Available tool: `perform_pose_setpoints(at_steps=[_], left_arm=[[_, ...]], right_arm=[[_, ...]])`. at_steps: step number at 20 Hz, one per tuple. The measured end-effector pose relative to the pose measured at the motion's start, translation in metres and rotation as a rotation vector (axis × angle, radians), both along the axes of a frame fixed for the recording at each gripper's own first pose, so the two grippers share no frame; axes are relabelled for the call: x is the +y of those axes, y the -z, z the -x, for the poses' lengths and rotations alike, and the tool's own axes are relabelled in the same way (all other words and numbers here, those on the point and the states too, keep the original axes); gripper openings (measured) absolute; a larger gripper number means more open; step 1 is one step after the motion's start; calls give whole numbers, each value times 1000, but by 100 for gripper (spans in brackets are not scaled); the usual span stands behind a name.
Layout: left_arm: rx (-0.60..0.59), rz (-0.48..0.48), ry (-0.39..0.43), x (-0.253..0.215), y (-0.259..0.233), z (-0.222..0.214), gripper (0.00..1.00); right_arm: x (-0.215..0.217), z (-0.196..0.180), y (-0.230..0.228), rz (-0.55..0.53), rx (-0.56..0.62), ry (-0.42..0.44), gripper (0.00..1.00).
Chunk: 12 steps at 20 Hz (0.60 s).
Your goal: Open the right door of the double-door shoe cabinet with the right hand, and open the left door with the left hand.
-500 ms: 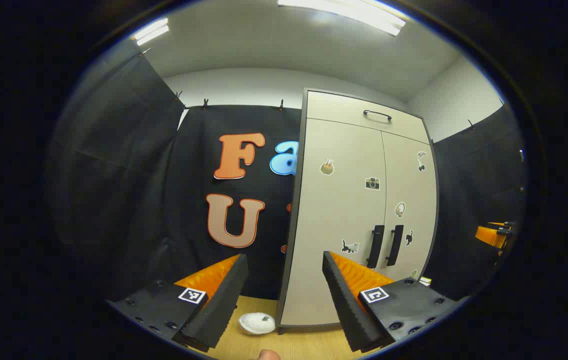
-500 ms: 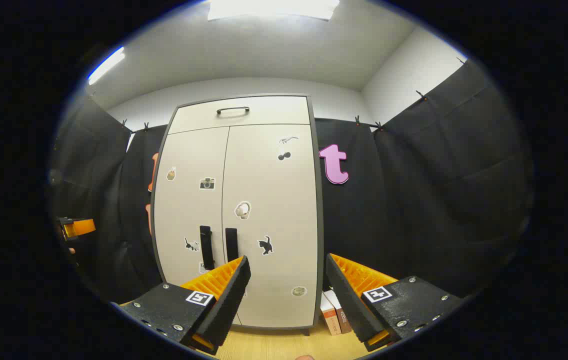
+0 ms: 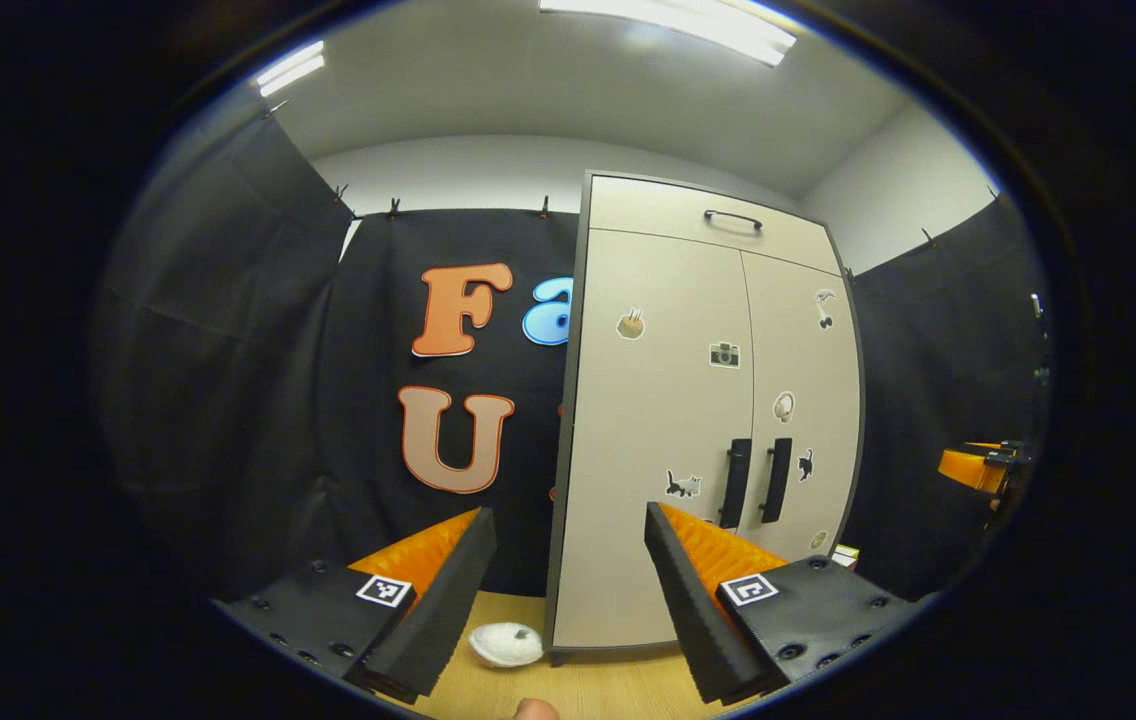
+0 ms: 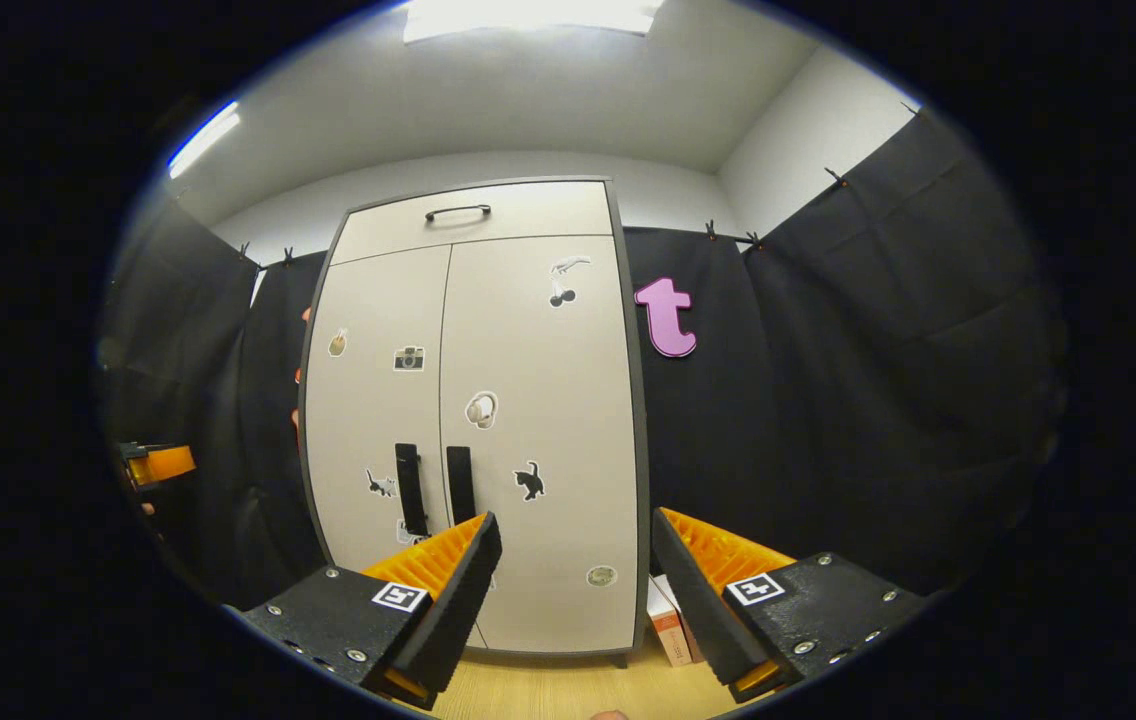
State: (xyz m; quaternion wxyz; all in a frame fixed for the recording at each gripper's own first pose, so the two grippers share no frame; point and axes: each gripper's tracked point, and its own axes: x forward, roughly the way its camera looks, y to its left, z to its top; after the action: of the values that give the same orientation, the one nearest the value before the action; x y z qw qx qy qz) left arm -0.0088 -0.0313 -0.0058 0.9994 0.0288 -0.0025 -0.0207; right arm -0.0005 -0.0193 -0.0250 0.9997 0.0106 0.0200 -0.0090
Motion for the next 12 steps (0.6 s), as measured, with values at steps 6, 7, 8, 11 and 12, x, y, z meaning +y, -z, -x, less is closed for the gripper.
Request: perform_pose_setpoints(at_steps=[6, 7, 8, 11, 12], left_arm=[[-14, -28, -21, -3, 0, 17, 96], [-13, -16, -31, 1, 1, 20, 94], [-10, -5, -37, 4, 2, 21, 95], [-15, -3, -64, 20, 2, 22, 96], [-22, -7, -72, 24, 0, 25, 96]], right_arm=[[-6, 10, 6, -5, 9, -3, 93], [-8, 10, 7, -4, 11, 1, 93], [-10, 10, 9, -5, 13, 6, 93], [-9, 11, 10, -8, 16, 10, 93], [-8, 11, 10, -3, 17, 10, 93]])
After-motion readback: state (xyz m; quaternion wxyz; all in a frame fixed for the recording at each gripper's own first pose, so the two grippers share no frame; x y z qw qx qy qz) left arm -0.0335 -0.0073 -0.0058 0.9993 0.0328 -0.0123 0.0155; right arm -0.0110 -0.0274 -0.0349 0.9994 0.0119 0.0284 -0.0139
